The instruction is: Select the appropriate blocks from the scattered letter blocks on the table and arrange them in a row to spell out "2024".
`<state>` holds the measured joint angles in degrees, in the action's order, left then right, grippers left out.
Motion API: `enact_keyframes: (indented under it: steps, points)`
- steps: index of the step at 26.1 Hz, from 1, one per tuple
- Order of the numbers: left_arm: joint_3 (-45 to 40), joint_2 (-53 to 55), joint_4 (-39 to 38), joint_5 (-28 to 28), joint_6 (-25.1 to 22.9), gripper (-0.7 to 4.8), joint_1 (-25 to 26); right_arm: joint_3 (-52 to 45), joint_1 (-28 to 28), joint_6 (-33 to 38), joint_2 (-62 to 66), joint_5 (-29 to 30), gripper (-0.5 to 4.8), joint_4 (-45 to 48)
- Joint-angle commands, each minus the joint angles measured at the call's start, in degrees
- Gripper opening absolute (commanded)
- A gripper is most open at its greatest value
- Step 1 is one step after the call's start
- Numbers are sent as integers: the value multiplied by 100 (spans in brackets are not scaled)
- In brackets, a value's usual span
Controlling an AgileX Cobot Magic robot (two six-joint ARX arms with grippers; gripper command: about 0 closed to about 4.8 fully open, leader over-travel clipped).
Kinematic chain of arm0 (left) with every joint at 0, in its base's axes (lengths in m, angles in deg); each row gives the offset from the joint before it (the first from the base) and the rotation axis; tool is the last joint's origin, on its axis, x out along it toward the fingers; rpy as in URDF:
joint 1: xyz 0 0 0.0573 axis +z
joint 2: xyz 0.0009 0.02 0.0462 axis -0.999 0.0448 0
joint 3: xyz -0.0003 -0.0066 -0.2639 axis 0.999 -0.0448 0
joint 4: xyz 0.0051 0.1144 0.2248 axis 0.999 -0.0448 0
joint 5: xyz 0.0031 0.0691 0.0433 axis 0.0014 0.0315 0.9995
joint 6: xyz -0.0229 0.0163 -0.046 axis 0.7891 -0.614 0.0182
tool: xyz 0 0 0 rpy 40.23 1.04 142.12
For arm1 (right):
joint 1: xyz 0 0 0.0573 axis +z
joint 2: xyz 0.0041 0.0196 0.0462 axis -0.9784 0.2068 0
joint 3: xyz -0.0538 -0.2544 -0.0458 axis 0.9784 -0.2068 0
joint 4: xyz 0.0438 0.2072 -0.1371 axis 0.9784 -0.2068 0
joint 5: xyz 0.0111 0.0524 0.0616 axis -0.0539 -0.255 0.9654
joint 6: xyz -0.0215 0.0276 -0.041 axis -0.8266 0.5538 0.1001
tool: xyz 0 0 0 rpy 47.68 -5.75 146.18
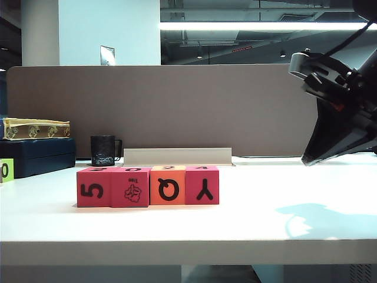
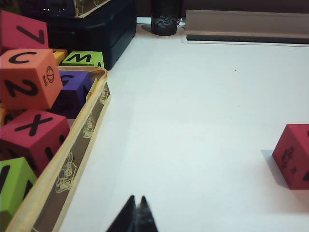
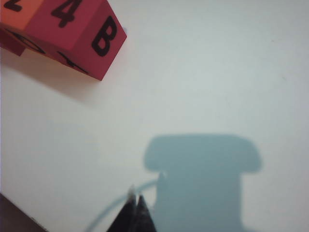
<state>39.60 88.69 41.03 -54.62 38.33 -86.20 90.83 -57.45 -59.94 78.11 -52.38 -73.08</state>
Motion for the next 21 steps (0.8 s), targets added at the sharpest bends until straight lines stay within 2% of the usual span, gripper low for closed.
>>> enact_keyframes:
  steps: [1,4,6,8,10,13,17,21]
  points:
    - [7,4,-63,-7,0,-5,0,28,4,-306,-63,-577,-1,186]
    - [7,4,-63,-7,0,-5,0,24,-90,-295,-417,-1311,-1,188]
    - [7,4,-63,-7,0,-5,0,2,-256,-273,-767,-1543,-1,201]
    - [7,4,-63,-7,0,-5,0,-57,-520,-216,-1239,-1574,-1,289]
    - [7,4,-63,-7,0,-5,0,-352,-1141,-173,-2186,-1523,-1,645]
    - [7,4,-63,-7,0,-5,0,-732,-1580,-175,-3003,-1508,-1,822]
    - [7,4,-63,-7,0,-5,0,-1366,-1985,-175,-3958,-1517,-1,898]
    - [7,4,-63,-9,0,-5,0,-2321,-2155,-173,-5073,-1655,-1,981]
